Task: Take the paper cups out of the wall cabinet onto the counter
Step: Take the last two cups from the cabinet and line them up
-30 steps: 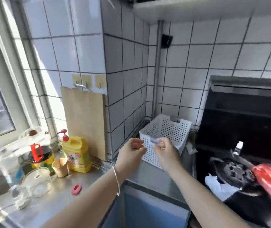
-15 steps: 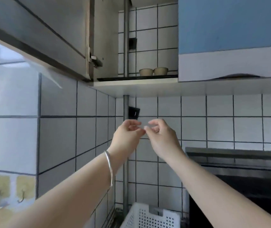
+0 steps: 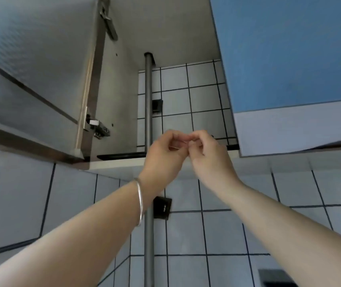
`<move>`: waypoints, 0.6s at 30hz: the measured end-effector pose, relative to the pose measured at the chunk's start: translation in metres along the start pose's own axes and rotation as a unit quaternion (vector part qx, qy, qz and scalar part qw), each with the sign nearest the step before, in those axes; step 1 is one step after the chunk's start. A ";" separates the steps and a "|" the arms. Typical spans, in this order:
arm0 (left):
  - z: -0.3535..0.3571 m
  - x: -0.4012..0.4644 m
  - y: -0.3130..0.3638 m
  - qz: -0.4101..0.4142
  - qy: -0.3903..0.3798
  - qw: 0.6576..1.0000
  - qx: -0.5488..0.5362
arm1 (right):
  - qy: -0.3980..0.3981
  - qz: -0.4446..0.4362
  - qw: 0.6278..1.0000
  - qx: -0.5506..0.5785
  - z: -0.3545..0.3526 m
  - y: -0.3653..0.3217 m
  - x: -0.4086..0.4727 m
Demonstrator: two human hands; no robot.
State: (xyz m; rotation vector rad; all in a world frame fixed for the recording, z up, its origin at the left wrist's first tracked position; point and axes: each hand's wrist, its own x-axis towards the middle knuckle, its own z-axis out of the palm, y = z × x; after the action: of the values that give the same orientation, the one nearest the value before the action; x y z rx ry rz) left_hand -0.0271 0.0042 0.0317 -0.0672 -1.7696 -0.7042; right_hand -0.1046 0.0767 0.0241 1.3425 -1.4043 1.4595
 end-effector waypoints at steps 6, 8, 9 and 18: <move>0.000 0.094 -0.007 0.047 0.035 0.998 0.027 | 0.025 -0.003 0.993 -0.111 0.014 0.012 0.089; 0.006 0.120 -0.013 0.050 0.042 0.994 0.083 | 0.007 0.032 0.987 -0.157 0.017 0.023 0.113; 0.008 0.130 -0.018 0.046 0.035 0.990 0.128 | -0.006 0.051 0.983 -0.174 0.019 0.030 0.122; 0.002 0.171 -0.058 -0.094 -0.124 0.881 0.447 | -0.164 0.225 0.896 -0.346 0.030 0.072 0.164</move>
State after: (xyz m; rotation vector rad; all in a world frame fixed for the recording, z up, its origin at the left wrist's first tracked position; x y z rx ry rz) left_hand -0.1072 -0.0944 0.1598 0.6758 -2.2144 0.0556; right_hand -0.2038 0.0076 0.1601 0.8447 -2.2940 0.8334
